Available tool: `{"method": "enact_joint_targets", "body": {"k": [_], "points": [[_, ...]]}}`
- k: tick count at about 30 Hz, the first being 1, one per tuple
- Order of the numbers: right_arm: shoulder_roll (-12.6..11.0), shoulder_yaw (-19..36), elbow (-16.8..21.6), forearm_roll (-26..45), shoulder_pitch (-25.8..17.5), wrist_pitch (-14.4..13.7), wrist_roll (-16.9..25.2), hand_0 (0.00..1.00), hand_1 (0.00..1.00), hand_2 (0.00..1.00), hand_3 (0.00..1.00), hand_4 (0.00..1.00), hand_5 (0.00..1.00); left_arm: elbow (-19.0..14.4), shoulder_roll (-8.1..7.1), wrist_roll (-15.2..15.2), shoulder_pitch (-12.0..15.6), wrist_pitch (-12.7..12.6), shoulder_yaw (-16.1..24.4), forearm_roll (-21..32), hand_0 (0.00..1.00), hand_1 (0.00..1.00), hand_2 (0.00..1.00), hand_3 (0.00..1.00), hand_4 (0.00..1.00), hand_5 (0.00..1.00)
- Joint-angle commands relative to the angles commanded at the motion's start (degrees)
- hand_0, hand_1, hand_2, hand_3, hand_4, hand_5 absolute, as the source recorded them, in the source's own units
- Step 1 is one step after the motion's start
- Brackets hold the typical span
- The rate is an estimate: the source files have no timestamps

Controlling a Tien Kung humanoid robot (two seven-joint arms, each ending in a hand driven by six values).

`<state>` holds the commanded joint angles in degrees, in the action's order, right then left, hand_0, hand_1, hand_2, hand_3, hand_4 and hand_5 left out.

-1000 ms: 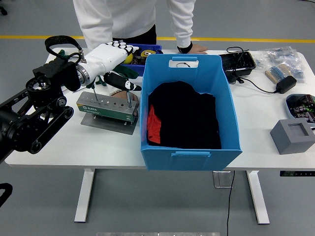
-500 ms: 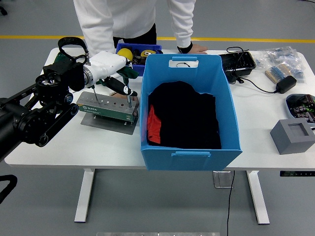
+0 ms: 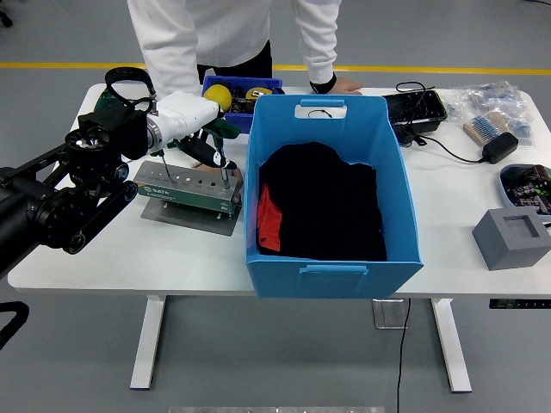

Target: Lift tool from toolbox,place it in box,lift tool from toolbox,place it in box

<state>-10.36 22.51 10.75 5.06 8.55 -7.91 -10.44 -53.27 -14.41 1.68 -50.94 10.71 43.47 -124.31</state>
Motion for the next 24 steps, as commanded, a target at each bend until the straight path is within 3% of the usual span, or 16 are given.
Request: {"method": "enact_joint_targets", "body": {"k": [1,13,14,19,20,24], "points": [[0.00,0.01,0.01,-0.04,-0.01,-0.01,-0.01,0.710,0.710,0.773,0.589,0.821,0.692,0.10,-0.01,0.02,-0.03,-0.09,-0.17,0.02,0.383,0.250,0.246,0.310,0.998,0.687],[-0.07,-0.56,0.00,0.55,0.50,0.02,0.18,0.710,0.710,0.773,0.589,0.821,0.692,1.40,0.01,-0.06,-1.06,-1.87,-1.16,0.18,0.340,0.196,0.202,0.267,0.998,0.690],[-0.06,-0.52,-0.01,0.52,0.52,0.01,0.17,0.710,0.711,0.773,0.589,0.822,0.693,1.47,0.01,-0.05,-1.12,-1.98,-1.22,0.21,0.275,0.138,0.159,0.220,0.998,0.684],[-0.03,-0.42,-0.04,0.51,0.56,-0.01,0.12,0.710,0.711,0.773,0.589,0.822,0.693,2.10,0.10,-0.03,-1.30,-2.85,-1.52,0.88,0.275,0.138,0.159,0.220,0.998,0.684],[-0.02,-0.34,-0.05,0.38,0.57,-0.02,0.08,0.709,0.711,0.773,0.588,0.822,0.694,2.26,0.14,-0.04,-1.28,-3.09,-1.56,1.19,0.199,0.080,0.121,0.156,0.998,0.675],[-0.04,-0.21,-0.04,0.12,0.58,-0.02,-0.01,0.709,0.711,0.773,0.588,0.822,0.694,2.83,0.21,-0.23,-1.16,-4.35,-1.68,2.83,0.199,0.080,0.121,0.156,0.998,0.675]]}}
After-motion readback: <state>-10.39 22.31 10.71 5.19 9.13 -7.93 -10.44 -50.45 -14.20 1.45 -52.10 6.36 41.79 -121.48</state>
